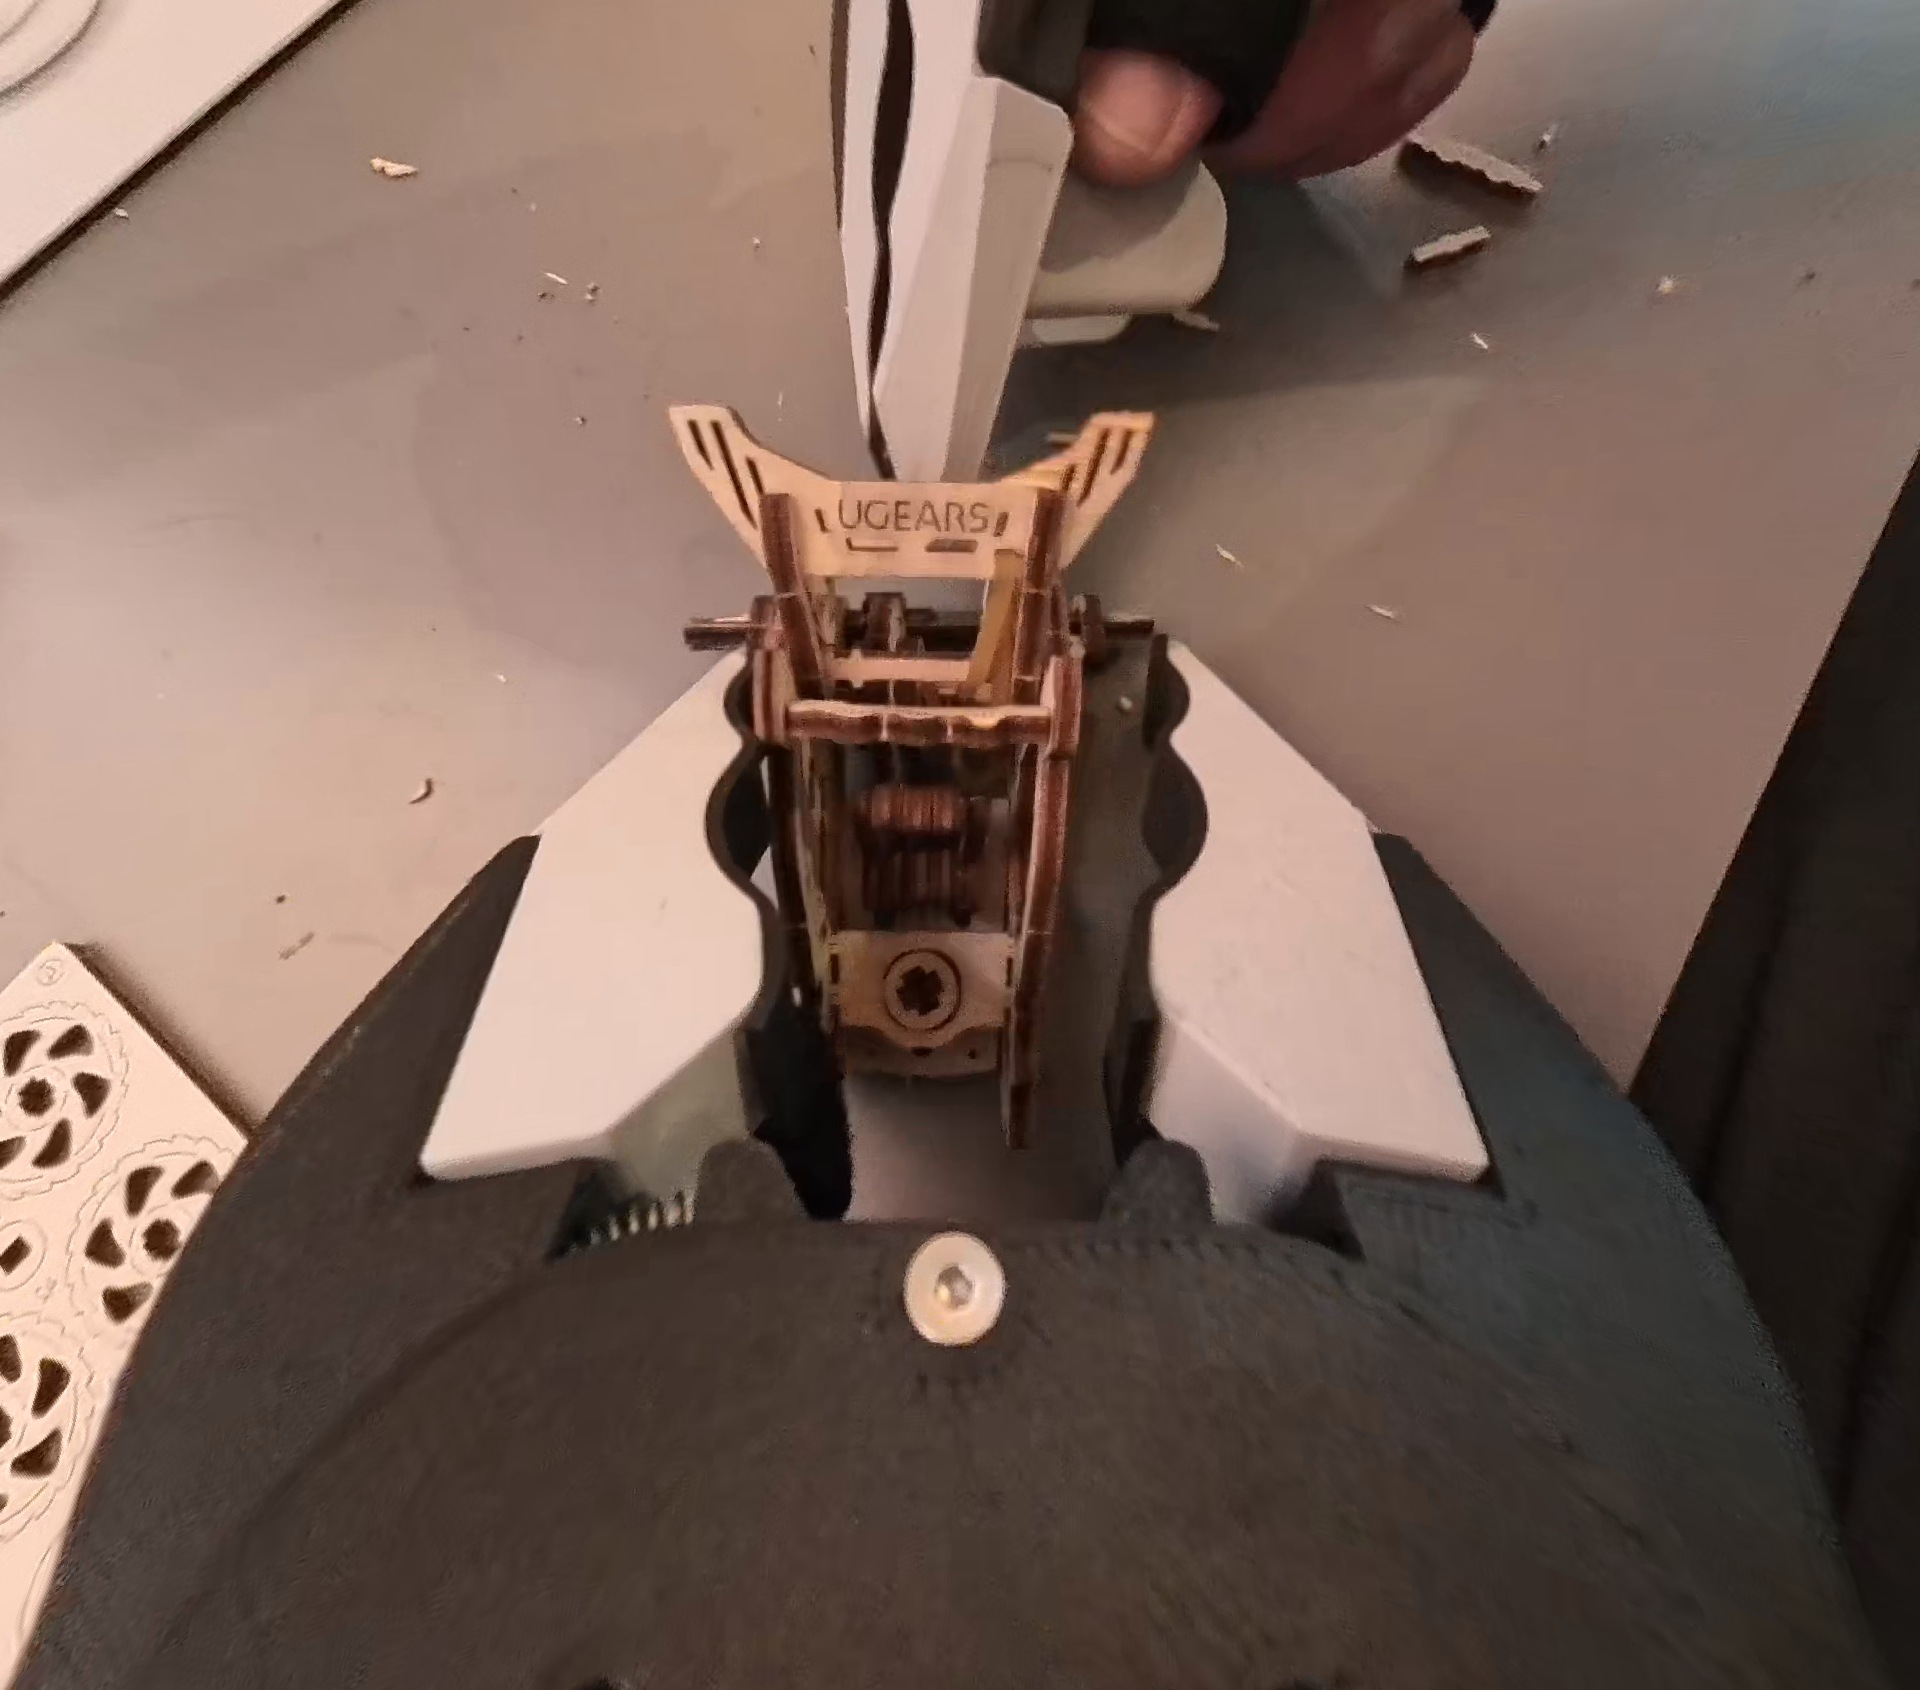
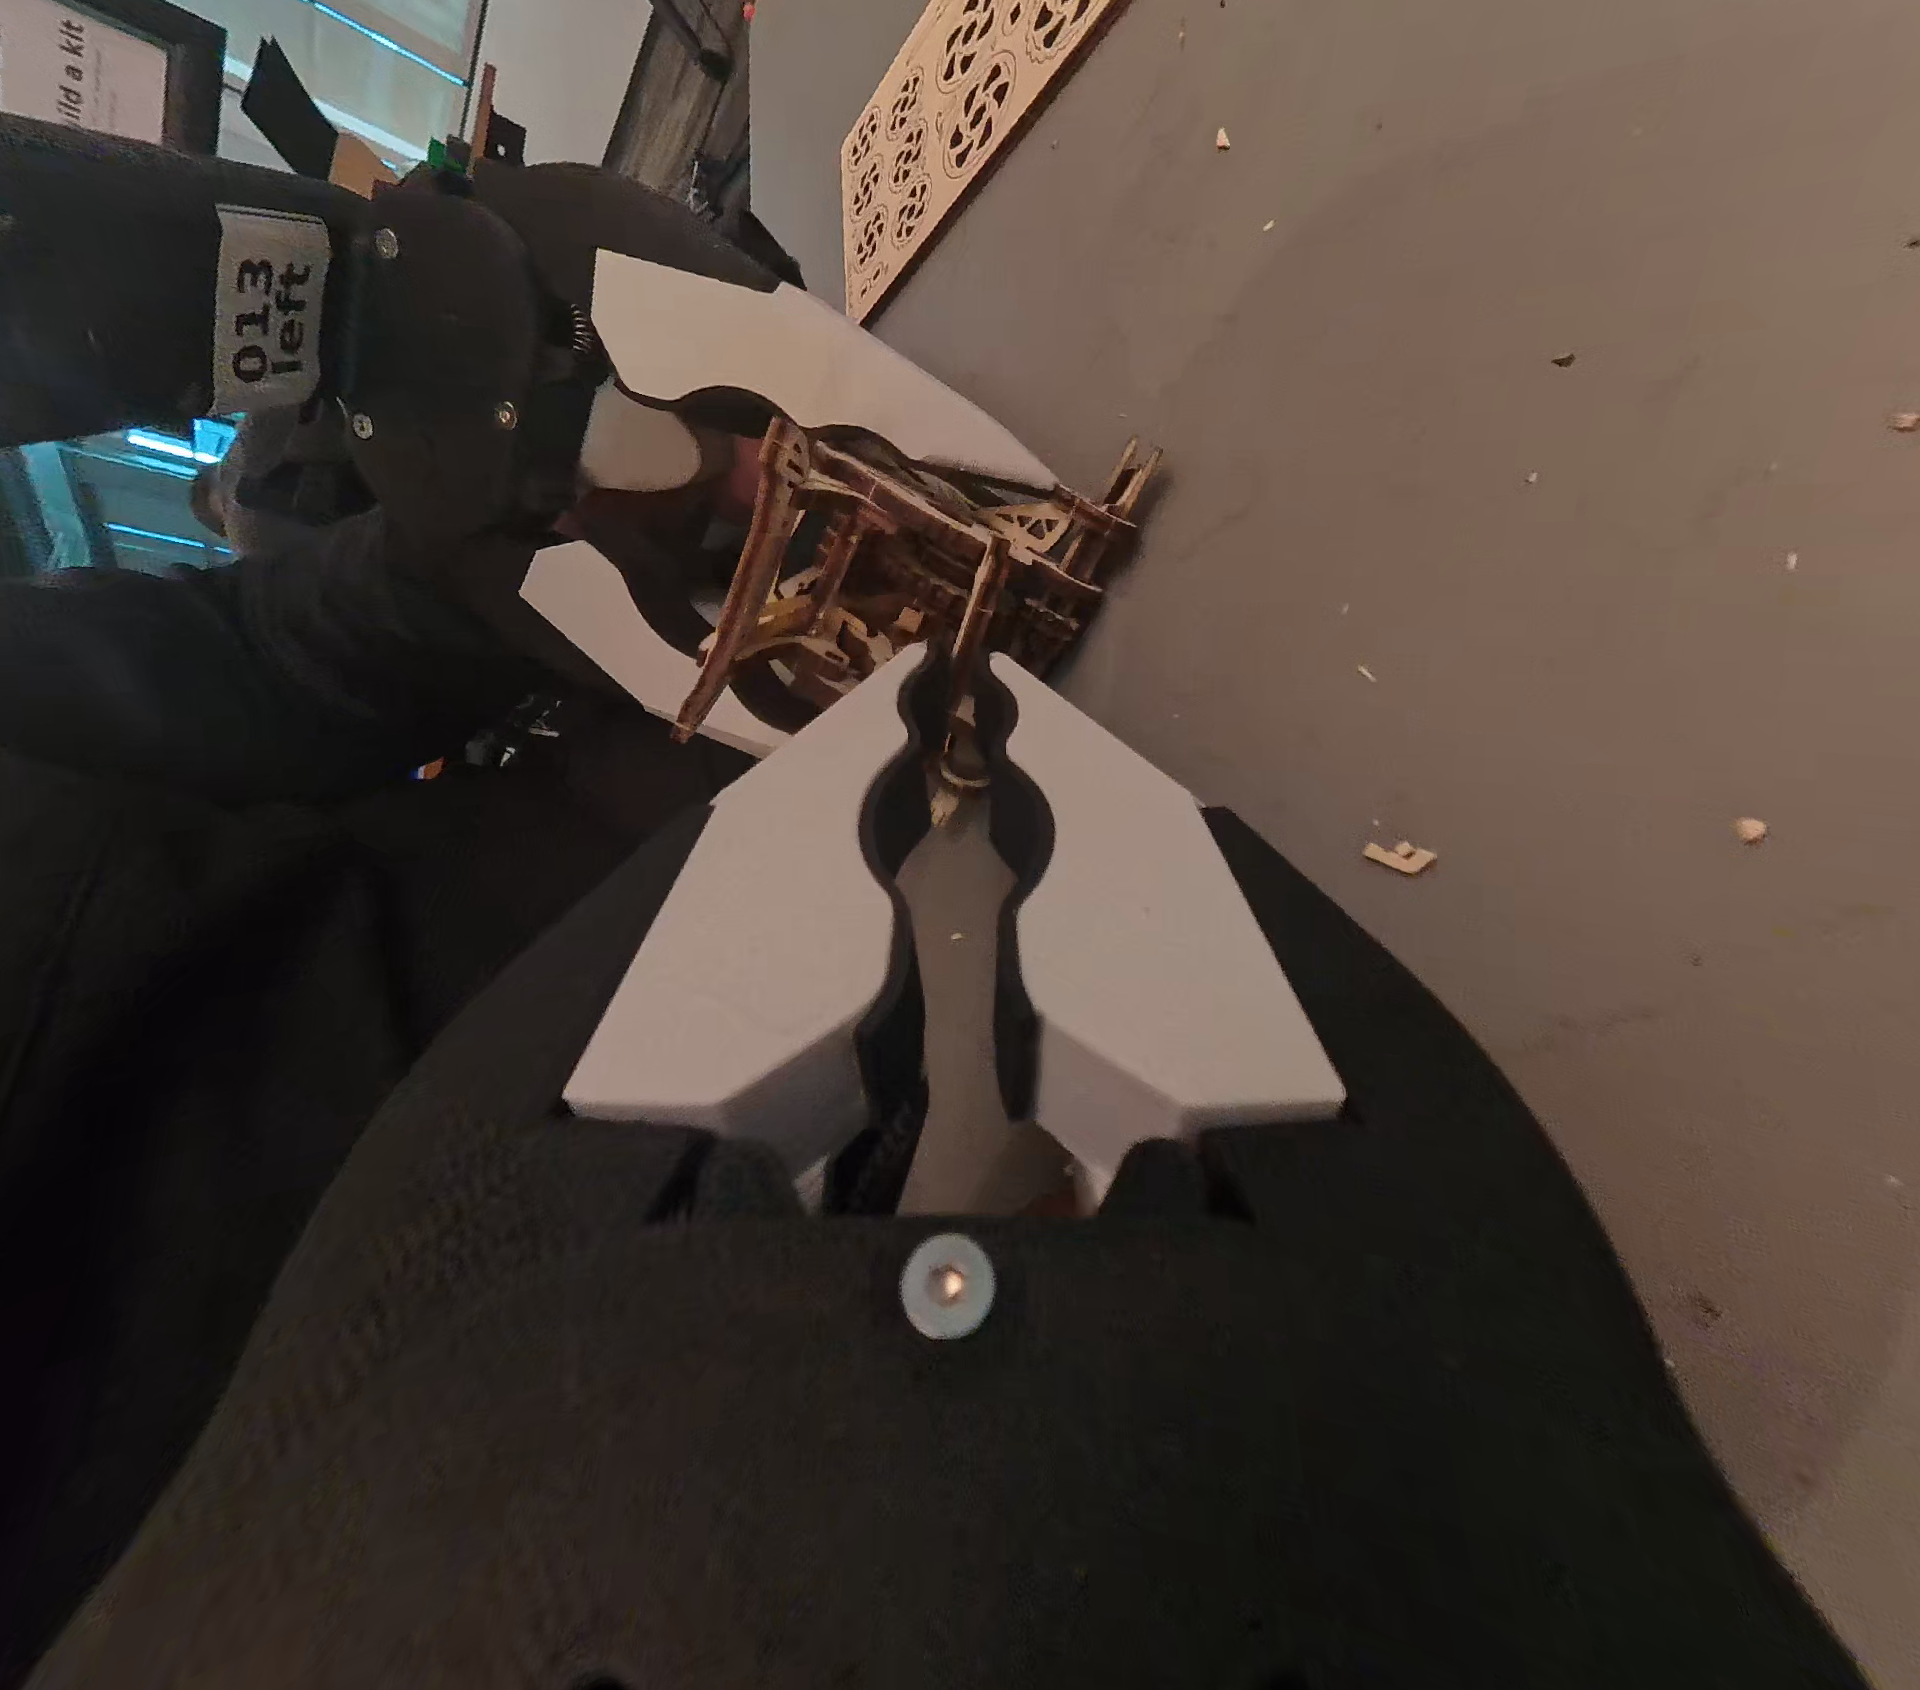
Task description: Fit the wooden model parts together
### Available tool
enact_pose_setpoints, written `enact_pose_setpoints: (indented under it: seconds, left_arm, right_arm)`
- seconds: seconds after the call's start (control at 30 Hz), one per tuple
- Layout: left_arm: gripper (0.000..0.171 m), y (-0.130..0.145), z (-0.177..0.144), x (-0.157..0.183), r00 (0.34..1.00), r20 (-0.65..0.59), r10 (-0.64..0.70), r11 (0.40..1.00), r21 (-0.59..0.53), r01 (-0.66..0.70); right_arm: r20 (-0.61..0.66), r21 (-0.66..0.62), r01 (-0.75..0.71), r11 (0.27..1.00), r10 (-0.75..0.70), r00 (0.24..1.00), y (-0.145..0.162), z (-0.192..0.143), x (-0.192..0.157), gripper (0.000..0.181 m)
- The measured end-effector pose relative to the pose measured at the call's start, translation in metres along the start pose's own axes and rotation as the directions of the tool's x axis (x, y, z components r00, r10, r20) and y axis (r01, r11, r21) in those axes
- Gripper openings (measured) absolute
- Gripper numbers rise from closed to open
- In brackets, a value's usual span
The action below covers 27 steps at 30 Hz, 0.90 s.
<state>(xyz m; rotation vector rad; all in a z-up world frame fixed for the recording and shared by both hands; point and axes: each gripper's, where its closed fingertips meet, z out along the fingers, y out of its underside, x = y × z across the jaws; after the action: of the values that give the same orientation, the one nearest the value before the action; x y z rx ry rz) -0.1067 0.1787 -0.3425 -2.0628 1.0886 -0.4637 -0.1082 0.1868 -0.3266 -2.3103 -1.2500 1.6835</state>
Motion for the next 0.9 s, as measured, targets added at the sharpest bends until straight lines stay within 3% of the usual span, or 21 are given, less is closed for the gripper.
enact_pose_setpoints:
  seconds: [0.2, 0.4, 0.67, 0.9]
  left_arm:
    - [0.056, -0.0013, 0.0003, -0.0043, 0.999, -0.002, -0.032, 0.999, 0.011, 0.032]
    - [0.055, -0.0018, 0.0006, -0.0060, 0.999, 0.018, -0.029, 0.999, 0.017, 0.028]
    - [0.054, -0.0015, -0.0001, -0.0077, 0.999, 0.054, -0.011, 1.000, 0.020, 0.010]
    - [0.054, -0.0010, -0.0003, -0.0069, 0.998, 0.068, 0.011, 1.000, 0.018, -0.012]
  right_arm:
    - [0.015, 0.028, -0.015, 1.000, 0.014, 1.000, 0.0009, -0.0027, 0.0005, 0.002]
    - [-0.035, 0.051, -0.002, 0.999, 0.003, 0.999, -0.0024, -0.0024, 0.0021, 0.001]
    - [0.013, 0.093, -0.075, 0.993, 0.074, 0.997, -0.0049, -0.0013, 0.0022, 0.001]
    - [-0.029, 0.042, -0.044, 0.998, 0.046, 0.999, -0.0044, -0.0001, 0.0022, 0.000]
